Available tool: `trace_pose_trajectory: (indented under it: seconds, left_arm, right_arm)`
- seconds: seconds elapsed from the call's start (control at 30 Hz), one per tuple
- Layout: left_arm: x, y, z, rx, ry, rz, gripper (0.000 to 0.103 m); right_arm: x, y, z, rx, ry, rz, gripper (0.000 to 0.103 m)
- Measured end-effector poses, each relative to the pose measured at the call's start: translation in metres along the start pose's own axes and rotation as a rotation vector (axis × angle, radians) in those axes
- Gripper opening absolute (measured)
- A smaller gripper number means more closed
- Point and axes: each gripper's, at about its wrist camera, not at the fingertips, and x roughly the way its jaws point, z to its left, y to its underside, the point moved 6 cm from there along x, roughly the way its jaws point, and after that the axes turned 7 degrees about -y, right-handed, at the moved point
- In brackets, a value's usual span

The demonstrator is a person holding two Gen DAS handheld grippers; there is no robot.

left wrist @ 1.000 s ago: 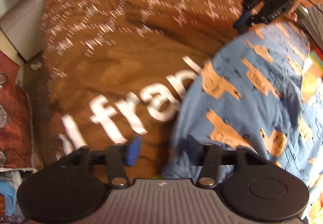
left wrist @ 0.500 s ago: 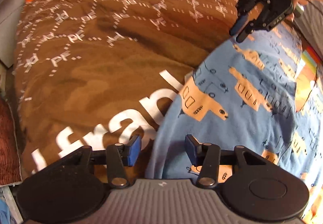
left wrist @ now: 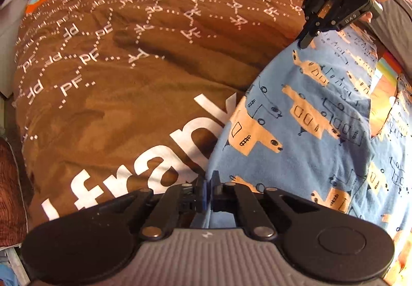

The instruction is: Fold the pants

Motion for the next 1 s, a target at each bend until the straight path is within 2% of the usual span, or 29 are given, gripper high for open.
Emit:
trace_pose_trajectory:
  seconds: [0.17,0.3,0.53,0.73,1.0]
  left_arm:
    - [-0.011,0.001,-0.001,-0.035,-0.012,-0.035,0.0]
    - [-0.021,-0.002,-0.005,-0.024,-0.043,-0.059,0.0]
    - [-0.056,-0.002,-0.024,-0.004,-0.049,-0.113,0.0]
    - [-0.082,0.014,-0.05,-0.01,-0.055,-0.132,0.0]
    - [-0.092,0.047,-0.087,-0.013,-0.039,-0.102,0.0]
  right_arm:
    - [-0.015,0.008,0.01,0.009,0.008,-0.05,0.0]
    - [-0.02,0.01,0.02,0.015,0.027,-0.079,0.0]
    - [-0.036,0.019,0.049,0.008,0.022,-0.114,0.0]
    - [-0.052,0.038,0.089,0.003,-0.002,-0.134,0.0]
    - [-0.064,0.071,0.127,0.022,-0.004,-0.135,0.0]
